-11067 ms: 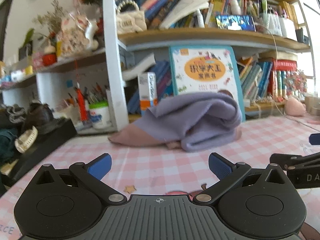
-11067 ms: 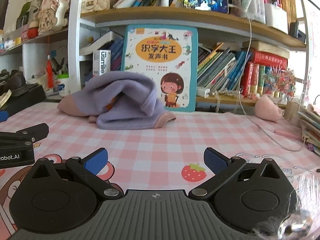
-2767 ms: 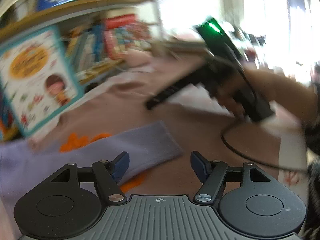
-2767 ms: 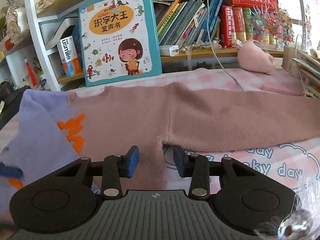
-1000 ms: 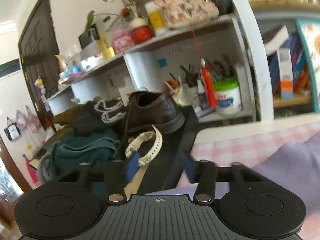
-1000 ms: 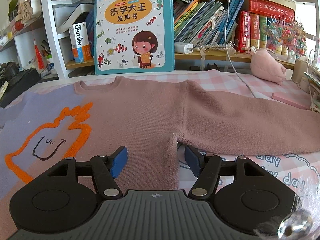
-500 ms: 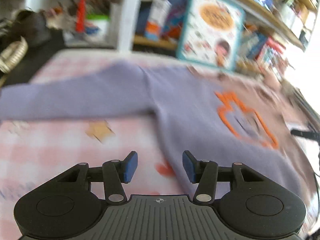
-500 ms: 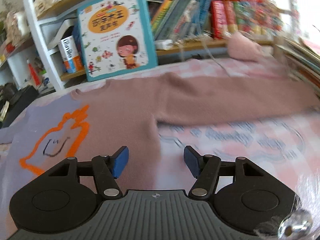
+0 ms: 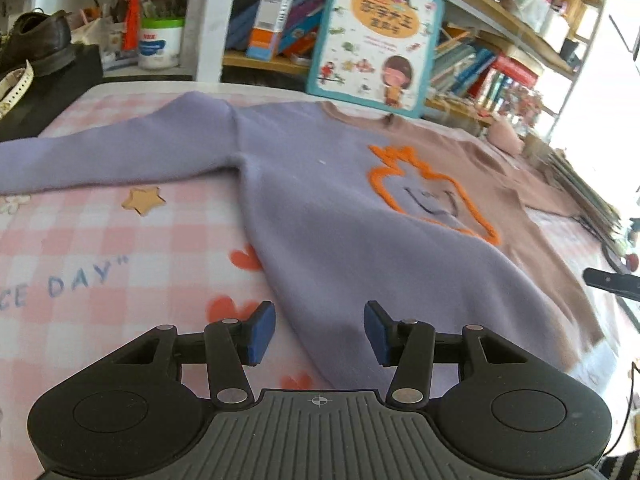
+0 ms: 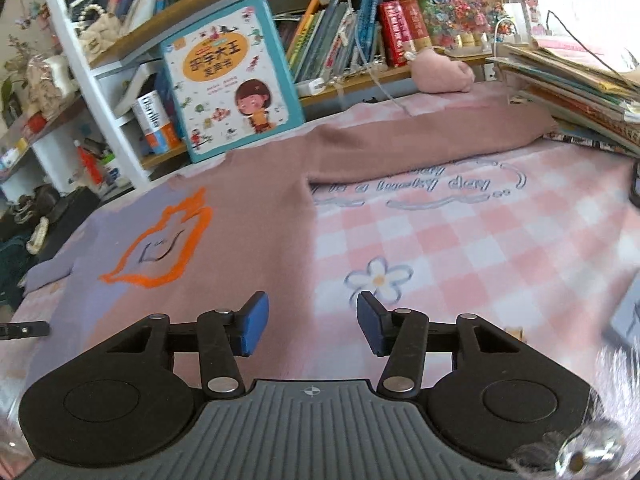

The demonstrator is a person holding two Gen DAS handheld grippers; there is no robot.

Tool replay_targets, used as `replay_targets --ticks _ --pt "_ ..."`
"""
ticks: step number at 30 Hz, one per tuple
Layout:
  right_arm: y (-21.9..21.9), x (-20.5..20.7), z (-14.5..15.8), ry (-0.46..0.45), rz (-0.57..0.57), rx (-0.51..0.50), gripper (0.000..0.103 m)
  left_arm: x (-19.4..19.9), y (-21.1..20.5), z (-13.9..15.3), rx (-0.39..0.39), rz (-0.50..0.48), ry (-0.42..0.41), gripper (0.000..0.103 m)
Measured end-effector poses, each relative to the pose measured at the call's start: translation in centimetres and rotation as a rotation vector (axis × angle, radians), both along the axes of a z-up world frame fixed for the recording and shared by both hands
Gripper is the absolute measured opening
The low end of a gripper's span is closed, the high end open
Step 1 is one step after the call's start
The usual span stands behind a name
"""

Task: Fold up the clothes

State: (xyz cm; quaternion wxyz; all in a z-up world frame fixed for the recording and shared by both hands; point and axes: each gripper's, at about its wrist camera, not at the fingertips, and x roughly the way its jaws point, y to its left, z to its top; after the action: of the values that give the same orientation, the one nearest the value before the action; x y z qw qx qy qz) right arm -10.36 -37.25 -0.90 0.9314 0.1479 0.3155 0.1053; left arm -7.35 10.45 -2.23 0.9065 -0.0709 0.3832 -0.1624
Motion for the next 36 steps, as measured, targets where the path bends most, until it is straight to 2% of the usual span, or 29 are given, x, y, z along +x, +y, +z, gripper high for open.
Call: replay_targets --ticks 4,6,7,8,9,10,11,14,15,17,21,23,25,31,36 --pt "0.7 -1.7 0.0 -0.021 0.036 -0.015 0.047 -2.0 -0.5 -0.3 -0.049 0.007 -0.006 0.048" --pt "1.0 -2.3 -0.3 -0.024 0.05 -0.01 0.047 -2.9 -0.7 -0.5 -0.056 0.03 -0.019 0.037" --pt "1.1 -2.5 -0.5 -0.023 0.055 -0.009 0.047 -3.3 -0.7 -0.5 -0.061 0.039 -0.02 0.028" --pt "1.3 -2.7 -0.8 -0.022 0.062 -0.016 0.046 -3.6 -0.6 -0.6 -0.081 0.048 -0.019 0.021" --pt "1.6 -2.9 -0.9 -0.032 0.065 -0.038 0.046 -3.9 -0.4 -0.9 -0.113 0.057 -0.02 0.019" --pt "2.0 -3.2 -1.0 -0.047 0.068 -0.065 0.045 -4.2 -0.2 -1.2 -0.15 0.064 -0.02 0.014" --pt "2.4 -3.4 -1.0 -0.058 0.067 -0.097 0.041 -4.2 0.3 -1.7 -0.222 0.061 -0.005 0.011" --pt "3.7 -3.6 -1.3 -0.085 0.08 -0.184 0.018 -3.9 2.0 -3.9 -0.486 0.078 0.063 0.007" --pt "4.0 -3.6 -1.3 -0.092 0.086 -0.193 0.012 -3.9 2.1 -3.8 -0.481 0.086 0.056 0.006" --pt "4.3 -3.8 -1.1 -0.11 0.086 -0.184 0.01 -4.0 2.3 -3.4 -0.465 0.101 0.039 0.002" --pt "4.0 -4.4 0.0 -0.169 0.078 -0.164 0.01 -5.2 1.9 -0.2 -0.291 0.084 -0.087 0.002" --pt "4.2 -4.4 0.1 -0.161 0.091 -0.17 0.01 -5.4 1.5 0.3 -0.216 0.083 -0.095 0.002" --pt "4.5 -4.5 -0.3 -0.14 0.1 -0.195 0.01 -5.6 1.0 0.0 -0.185 0.079 -0.073 0.002" --pt "4.0 -4.7 -1.4 -0.105 0.085 -0.177 0.01 -5.5 1.2 -1.1 -0.185 0.086 -0.023 0.003" --pt "4.1 -4.8 -1.5 -0.103 0.081 -0.189 0.01 -5.3 0.8 -1.1 -0.16 0.07 -0.037 0.003"
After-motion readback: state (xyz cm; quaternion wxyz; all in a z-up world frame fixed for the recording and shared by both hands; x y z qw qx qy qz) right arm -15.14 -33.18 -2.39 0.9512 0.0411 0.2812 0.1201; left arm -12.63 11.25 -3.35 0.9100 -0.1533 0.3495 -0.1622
